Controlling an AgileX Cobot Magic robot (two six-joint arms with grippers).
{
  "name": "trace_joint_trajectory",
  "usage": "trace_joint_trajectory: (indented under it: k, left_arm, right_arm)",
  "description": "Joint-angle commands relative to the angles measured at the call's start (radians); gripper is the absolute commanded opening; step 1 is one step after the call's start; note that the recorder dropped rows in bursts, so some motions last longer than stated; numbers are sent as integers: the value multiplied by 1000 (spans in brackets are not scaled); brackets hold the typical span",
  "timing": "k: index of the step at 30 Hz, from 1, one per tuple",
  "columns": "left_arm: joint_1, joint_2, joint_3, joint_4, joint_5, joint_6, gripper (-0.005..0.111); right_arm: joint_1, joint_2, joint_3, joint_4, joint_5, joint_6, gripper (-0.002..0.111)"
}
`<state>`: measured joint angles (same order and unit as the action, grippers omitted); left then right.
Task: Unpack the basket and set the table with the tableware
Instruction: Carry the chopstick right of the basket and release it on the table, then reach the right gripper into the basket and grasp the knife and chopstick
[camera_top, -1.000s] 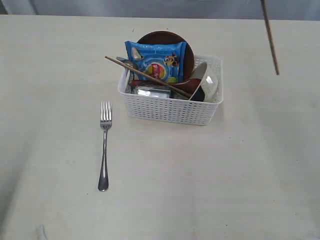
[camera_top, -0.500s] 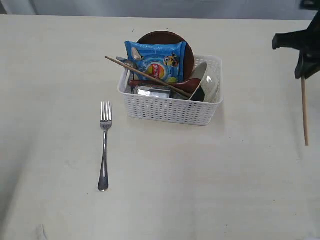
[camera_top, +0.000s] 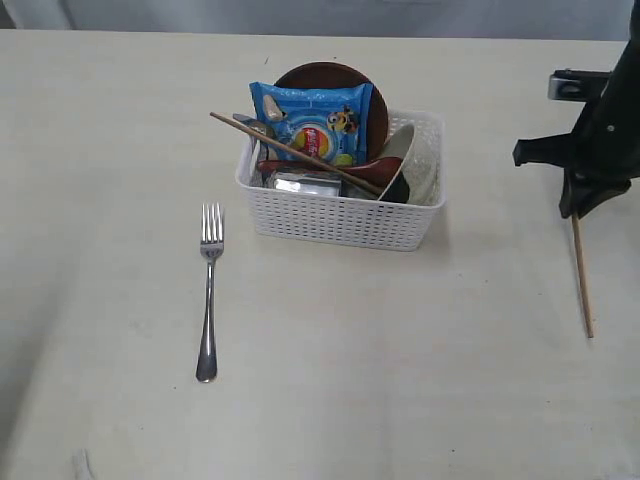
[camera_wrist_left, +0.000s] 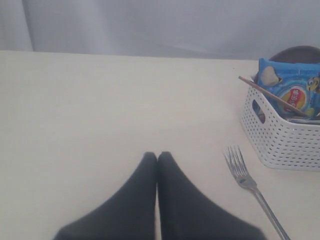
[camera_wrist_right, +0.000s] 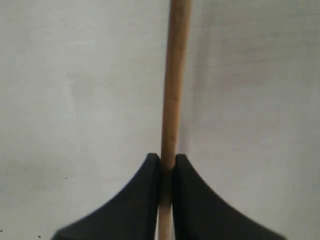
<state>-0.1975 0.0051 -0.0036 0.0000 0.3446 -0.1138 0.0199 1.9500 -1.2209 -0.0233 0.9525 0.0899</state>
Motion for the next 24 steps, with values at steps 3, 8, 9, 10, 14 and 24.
trace_joint_trajectory:
  k: [3,8,9,10,14,24]
  left_arm:
    - [1,-5,4,0,-2,2,0]
    - [1,-5,4,0,-2,2,0]
    - [1,-5,4,0,-2,2,0]
    - [1,-5,4,0,-2,2,0]
    - [1,-5,4,0,-2,2,0]
    - [1,-5,4,0,-2,2,0]
  right_arm:
    - [-7,1,2,-12,-10,-4,44]
    - [-7,-15,2,-1,-5,-1,46]
    - [-7,-26,0,8,-5,-1,46]
    - [-5,-36,0,16,-5,-1,45]
    - [-3,-103,-23,77,-1,-18,45]
    - [312,-243,-164,336,-28,-421,-1]
